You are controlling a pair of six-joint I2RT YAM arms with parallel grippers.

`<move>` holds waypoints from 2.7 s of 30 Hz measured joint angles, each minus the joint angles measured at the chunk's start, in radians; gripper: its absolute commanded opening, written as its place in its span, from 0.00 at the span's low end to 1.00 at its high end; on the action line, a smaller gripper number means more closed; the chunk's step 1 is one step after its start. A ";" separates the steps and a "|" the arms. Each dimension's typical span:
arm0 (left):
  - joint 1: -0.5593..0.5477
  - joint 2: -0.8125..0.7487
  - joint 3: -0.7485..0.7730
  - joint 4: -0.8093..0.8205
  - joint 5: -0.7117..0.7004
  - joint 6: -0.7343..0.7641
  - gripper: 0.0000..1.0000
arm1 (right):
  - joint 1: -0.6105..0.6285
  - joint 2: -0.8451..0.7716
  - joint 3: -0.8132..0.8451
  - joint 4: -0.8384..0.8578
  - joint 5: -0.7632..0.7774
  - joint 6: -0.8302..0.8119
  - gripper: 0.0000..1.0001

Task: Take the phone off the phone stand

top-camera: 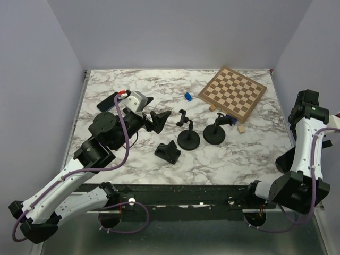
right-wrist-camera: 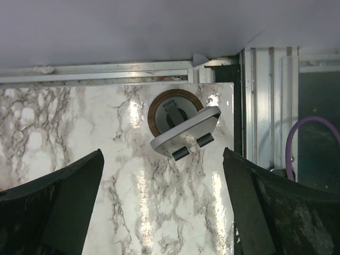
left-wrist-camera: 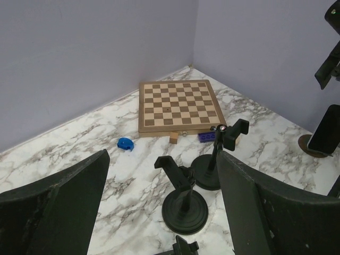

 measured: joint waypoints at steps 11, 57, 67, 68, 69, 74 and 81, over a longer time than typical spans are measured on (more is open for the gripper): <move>-0.009 0.007 0.000 0.000 -0.014 0.012 0.90 | 0.000 0.074 -0.047 -0.146 0.059 0.329 0.96; -0.013 0.037 0.000 -0.002 -0.017 0.015 0.91 | 0.000 0.278 -0.127 -0.105 0.233 0.489 0.55; -0.013 0.039 0.000 -0.002 -0.016 0.016 0.91 | 0.000 0.279 -0.128 -0.125 0.251 0.508 0.29; -0.013 0.039 0.000 -0.002 -0.016 0.015 0.91 | 0.000 0.279 -0.128 -0.129 0.254 0.512 0.28; -0.013 0.039 0.000 -0.002 -0.016 0.015 0.91 | 0.000 0.279 -0.128 -0.132 0.256 0.515 0.26; -0.013 0.040 0.000 -0.002 -0.016 0.015 0.91 | 0.000 0.277 -0.126 -0.157 0.262 0.522 0.17; -0.013 0.047 0.000 -0.003 -0.016 0.015 0.91 | 0.000 0.246 -0.074 -0.175 0.261 0.475 0.01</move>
